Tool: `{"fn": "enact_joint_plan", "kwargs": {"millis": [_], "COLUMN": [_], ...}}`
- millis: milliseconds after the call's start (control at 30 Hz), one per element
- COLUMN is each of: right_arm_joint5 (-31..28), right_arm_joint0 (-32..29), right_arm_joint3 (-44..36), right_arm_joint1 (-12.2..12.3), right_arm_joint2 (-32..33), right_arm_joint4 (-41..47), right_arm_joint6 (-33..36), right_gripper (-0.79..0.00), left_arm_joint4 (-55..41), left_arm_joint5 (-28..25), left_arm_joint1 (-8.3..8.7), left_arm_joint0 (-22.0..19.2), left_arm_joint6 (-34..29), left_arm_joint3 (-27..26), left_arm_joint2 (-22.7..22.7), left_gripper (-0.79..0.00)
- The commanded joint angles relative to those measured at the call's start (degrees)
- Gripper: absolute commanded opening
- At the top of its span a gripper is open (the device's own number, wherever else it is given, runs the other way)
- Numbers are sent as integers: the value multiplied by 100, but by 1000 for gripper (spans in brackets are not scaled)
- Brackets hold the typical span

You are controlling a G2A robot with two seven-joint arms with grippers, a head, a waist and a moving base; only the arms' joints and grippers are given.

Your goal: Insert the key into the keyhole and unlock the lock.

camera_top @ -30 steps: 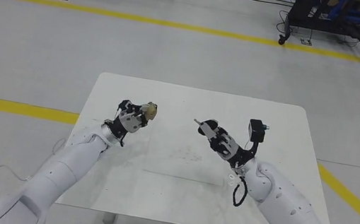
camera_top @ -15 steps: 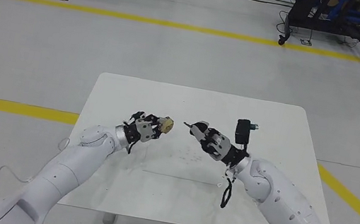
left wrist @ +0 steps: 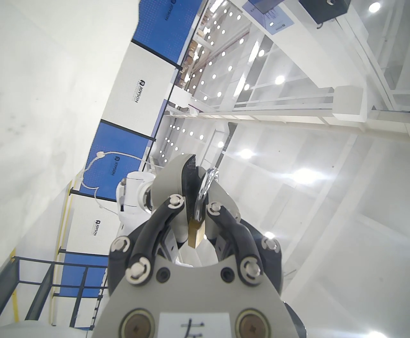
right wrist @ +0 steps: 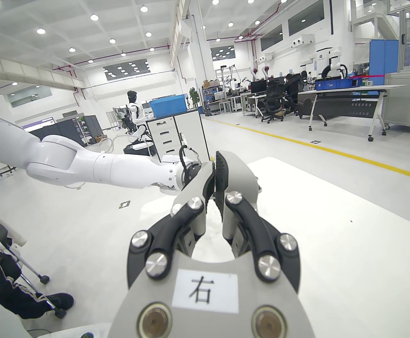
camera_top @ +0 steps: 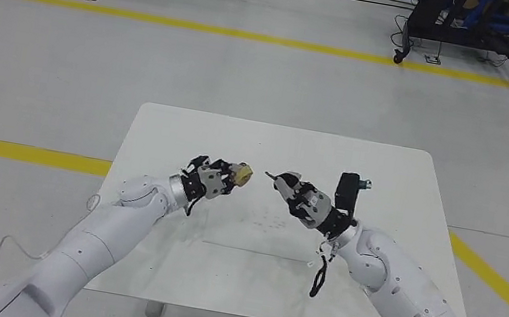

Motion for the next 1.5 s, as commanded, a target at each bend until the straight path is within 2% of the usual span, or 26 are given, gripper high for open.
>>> {"fn": "enact_joint_plan", "kwargs": {"millis": [0,67,167,267,367,467,600,700,800,967,1467], "right_arm_joint5": [285,391,871,1302,1591,1802,1935,1943,1972,1996,1754], "right_arm_joint0": [64,159,247,78,-180,-515,-939,-1132,-1212,-1235,-982], "right_arm_joint3": [-25,-46,-206,-664,-1187,-1824,-2528,-2837,-2983,-2996,-2817], "right_arm_joint1": [-52,-88,-51,59,214,355,477,503,499,461,250], "right_arm_joint2": [-89,-137,-94,64,272,452,584,607,557,328,-57], "right_arm_joint4": [-192,-646,-2154,-3554,-4982,-6234,-7573,-8039,-8366,-8941,-9626], "right_arm_joint6": [278,313,450,312,456,790,1608,1990,2066,2051,2600], "right_gripper": [-785,-785,-785,-785,-785,-785,-785,-785,-785,-785,-785], "left_arm_joint4": [46,94,12,91,19,-40,200,541,683,800,1323], "left_arm_joint5": [412,840,1435,2036,2528,2573,2319,2066,2037,2134,2409], "left_arm_joint1": [-8,-12,11,53,89,109,128,149,170,214,243], "left_arm_joint0": [31,29,50,60,114,203,345,467,601,762,970], "left_arm_joint6": [206,431,633,1034,1206,1431,1768,2024,2202,2311,2339], "left_arm_joint3": [-66,-139,-225,-378,-640,-884,-1229,-1455,-1641,-1887,-2242], "left_arm_joint2": [19,26,-73,-164,-278,-424,-525,-570,-644,-822,-946], "left_gripper": [-785,-785,-785,-785,-785,-785,-785,-785,-785,-785,-785]}}
